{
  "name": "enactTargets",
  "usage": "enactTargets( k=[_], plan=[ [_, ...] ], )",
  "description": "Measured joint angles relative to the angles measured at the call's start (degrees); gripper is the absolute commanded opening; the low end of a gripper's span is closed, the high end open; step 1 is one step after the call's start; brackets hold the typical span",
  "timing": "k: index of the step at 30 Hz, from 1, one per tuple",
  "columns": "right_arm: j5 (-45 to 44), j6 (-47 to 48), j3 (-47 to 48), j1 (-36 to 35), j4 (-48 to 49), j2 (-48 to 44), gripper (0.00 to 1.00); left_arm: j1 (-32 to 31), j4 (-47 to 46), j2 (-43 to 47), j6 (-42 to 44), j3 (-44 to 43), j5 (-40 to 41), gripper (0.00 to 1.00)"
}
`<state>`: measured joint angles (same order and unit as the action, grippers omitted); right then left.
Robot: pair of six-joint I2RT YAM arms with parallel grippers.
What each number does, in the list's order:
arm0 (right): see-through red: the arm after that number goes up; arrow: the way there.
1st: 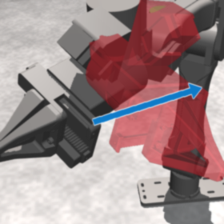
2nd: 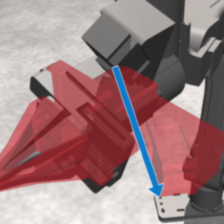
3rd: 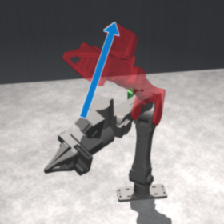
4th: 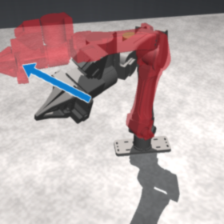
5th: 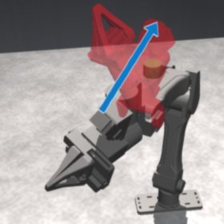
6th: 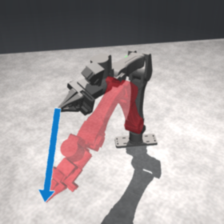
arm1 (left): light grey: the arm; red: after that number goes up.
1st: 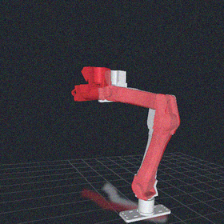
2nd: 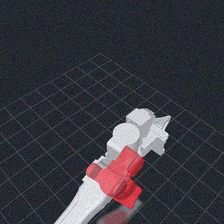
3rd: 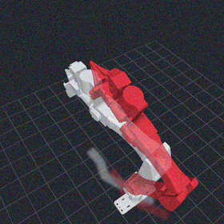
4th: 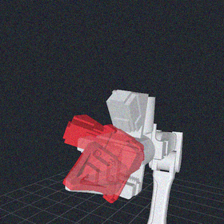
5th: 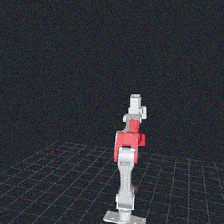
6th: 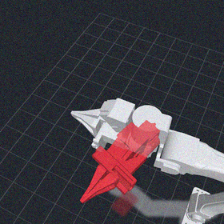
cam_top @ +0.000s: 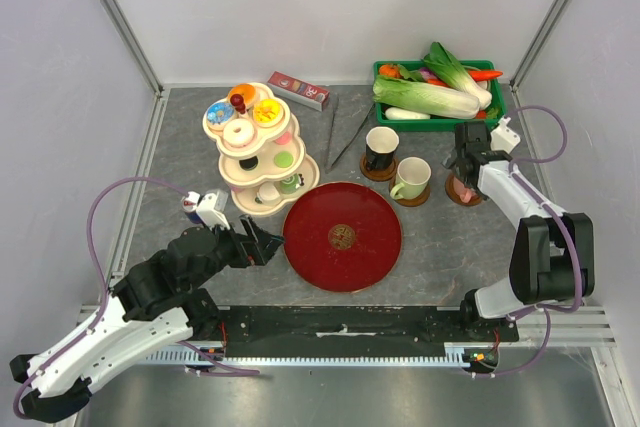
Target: Serve the afternoon tea
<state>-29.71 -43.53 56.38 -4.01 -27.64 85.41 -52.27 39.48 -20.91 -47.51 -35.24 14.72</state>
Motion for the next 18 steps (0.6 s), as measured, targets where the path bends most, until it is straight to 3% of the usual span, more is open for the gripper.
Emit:
enactTargets(
  k=[8, 18],
  plan=[
    [-0.3, 0.3, 0.7, 0.0, -0.7, -1.7, 0.98, -0.3, 1.0, 0.5, -0.3, 0.0, 0.2, 0.98],
    [0.4, 4.2, 0.8, 0.0, -2.8, -10.1, 0.98, -0.4, 1.2, 0.5, -0.7, 0.0, 0.3, 0.99]
  ],
)
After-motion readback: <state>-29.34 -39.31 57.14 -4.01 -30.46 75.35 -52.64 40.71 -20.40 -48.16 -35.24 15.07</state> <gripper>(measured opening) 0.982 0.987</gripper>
